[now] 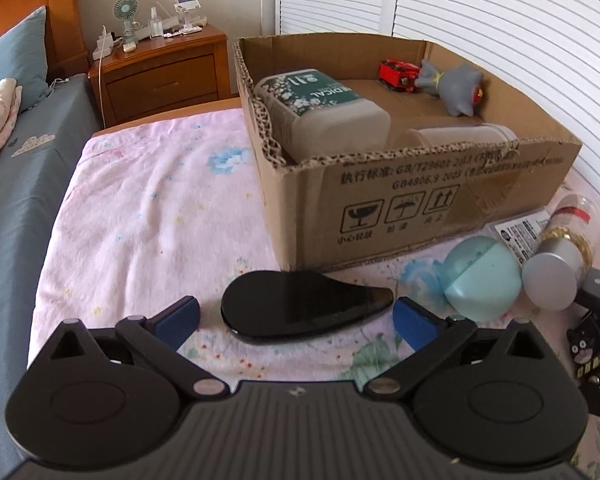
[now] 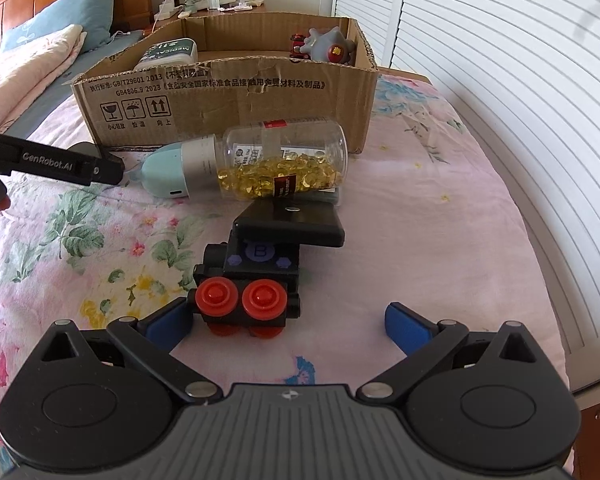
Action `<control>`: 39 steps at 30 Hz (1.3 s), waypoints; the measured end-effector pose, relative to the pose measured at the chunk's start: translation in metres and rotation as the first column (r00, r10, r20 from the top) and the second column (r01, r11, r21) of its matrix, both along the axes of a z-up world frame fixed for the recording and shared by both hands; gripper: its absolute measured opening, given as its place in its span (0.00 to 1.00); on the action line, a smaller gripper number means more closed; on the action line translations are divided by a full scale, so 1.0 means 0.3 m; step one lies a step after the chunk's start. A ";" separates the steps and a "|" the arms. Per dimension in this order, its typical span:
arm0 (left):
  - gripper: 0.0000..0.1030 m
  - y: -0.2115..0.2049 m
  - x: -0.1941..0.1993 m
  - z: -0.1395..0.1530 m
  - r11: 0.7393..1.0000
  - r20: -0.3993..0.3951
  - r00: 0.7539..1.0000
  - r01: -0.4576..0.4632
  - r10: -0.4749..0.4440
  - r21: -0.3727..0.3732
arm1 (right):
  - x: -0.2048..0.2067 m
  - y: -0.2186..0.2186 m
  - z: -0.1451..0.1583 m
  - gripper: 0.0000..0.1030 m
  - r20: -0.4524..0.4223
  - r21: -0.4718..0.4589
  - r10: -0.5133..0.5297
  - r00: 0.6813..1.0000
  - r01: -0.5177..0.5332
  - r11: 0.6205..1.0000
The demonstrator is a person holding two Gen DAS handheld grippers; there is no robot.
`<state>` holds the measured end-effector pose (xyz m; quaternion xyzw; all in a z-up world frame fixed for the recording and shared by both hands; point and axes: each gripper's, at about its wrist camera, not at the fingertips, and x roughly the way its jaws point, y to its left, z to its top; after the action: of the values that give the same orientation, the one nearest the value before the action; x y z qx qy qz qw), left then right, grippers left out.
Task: Organize rigid objects
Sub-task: 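Close right tool on black train while left tool reaches black oval case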
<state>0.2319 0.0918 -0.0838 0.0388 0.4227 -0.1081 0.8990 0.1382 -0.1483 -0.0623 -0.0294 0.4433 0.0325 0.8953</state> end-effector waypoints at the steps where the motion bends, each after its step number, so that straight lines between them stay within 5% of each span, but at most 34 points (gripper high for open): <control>1: 0.97 0.001 0.001 0.001 1.000 0.002 1.000 -0.002 0.002 -0.005 | -0.001 0.000 0.000 1.00 0.001 0.000 0.000 1.000 0.000 1.000; 4: 0.86 -0.002 -0.005 0.009 1.000 0.014 1.000 0.003 -0.003 -0.006 | -0.001 0.001 -0.001 1.00 0.003 0.000 0.000 1.000 0.000 1.000; 23: 0.86 -0.010 -0.113 0.022 0.998 -0.019 0.998 0.063 -0.063 0.006 | 0.002 0.040 -0.012 1.00 0.062 0.008 0.127 0.990 -0.128 0.992; 39: 0.86 -0.013 -0.125 0.024 0.997 -0.013 0.997 0.074 -0.073 0.008 | 0.038 0.065 -0.013 1.00 0.065 0.010 0.099 0.993 -0.100 0.995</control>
<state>0.1943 0.0879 -0.0766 0.0573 0.4269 -0.1397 0.8916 0.1497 -0.1290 -0.0663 -0.0468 0.4122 0.0790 0.9064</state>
